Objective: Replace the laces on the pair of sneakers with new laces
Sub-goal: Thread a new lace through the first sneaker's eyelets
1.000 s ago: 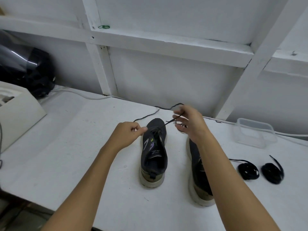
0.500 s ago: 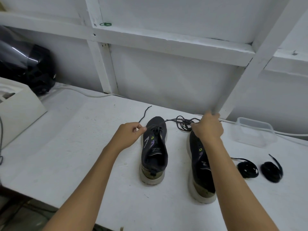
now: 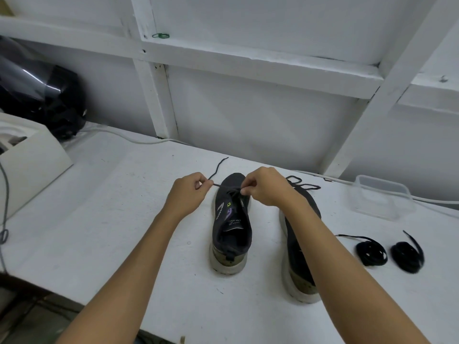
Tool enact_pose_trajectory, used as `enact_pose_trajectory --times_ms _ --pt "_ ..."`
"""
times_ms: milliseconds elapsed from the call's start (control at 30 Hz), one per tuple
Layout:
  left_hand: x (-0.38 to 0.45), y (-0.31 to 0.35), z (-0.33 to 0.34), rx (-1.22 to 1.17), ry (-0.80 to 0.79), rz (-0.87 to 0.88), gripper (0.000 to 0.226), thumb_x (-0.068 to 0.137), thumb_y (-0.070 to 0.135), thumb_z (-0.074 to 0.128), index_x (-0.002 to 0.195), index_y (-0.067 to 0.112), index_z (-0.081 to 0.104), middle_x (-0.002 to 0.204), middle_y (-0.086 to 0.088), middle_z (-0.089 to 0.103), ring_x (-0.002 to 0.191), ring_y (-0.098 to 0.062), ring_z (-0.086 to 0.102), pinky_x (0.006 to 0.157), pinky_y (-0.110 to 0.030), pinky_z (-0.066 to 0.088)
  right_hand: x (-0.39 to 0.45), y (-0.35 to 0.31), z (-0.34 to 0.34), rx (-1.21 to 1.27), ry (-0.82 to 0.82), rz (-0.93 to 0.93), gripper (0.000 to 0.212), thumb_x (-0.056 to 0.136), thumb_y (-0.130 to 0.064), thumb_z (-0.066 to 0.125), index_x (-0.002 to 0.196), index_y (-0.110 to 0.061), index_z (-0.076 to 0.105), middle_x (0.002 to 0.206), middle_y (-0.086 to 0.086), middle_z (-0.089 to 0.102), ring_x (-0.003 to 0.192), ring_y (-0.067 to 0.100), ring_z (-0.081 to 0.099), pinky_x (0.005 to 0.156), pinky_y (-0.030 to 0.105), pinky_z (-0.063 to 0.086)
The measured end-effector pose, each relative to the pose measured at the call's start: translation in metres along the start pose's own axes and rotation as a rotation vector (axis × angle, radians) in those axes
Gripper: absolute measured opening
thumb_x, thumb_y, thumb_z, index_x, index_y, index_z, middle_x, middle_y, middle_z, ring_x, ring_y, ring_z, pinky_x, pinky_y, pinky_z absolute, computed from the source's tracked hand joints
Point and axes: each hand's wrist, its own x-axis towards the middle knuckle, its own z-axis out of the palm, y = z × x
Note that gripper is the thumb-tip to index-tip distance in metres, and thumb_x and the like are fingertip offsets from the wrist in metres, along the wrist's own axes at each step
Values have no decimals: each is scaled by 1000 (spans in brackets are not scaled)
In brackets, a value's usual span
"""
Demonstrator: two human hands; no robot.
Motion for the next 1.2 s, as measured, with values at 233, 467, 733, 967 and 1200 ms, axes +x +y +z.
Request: enact_pose_trajectory --times_ms 233,467,733,967,1200 --pt "-3 -11 -6 49 4 -85 29 99 40 57 88 14 66 69 2 55 66 -13 51 56 -27 38 -7 26 8 -69 -207 149 19 89 -38 66 74 -29 72 76 -12 64 87 16 64 78 30 52" --pt "-8 6 -8 -90 -126 -6 29 96 46 60 85 21 70 60 6 44 54 -7 38 57 -28 33 -3 4 8 201 59 -1 15 91 -38 68 105 -36 72 84 -12 67 86 14 63 75 28 48" --pt "-3 26 -20 -175 -192 73 26 95 47 62 82 27 72 61 3 45 58 -10 40 62 -30 35 4 -11 9 334 99 -90 11 94 -33 67 104 -32 70 83 -10 66 75 10 60 64 23 43" --pt "-5 29 -18 -175 -232 83 28 95 49 60 84 26 72 60 4 46 58 -10 42 63 -30 38 0 -17 4 279 -50 -146 11 93 -36 70 102 -35 76 82 -11 69 74 2 60 65 19 43" --pt "-5 11 -28 -95 -210 29 29 97 48 56 81 29 71 60 3 44 56 -12 40 62 -30 35 12 12 3 136 304 287 15 95 -25 59 104 -20 70 98 9 71 92 32 64 74 33 47"
